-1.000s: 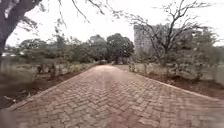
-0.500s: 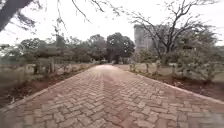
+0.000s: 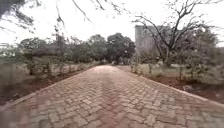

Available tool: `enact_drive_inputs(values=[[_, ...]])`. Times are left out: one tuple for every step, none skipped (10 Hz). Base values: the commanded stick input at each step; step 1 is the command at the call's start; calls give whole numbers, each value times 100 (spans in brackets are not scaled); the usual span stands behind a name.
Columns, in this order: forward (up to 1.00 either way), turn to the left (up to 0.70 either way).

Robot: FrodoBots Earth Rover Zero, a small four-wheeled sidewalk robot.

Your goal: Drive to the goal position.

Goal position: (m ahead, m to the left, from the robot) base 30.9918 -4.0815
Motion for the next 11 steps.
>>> enact_drive_inputs(values=[[70,1],[70,0],[70,0],[70,0],[70,0],[70,0],[70,0],[70,0],[70,0],[70,0],[70,0]])
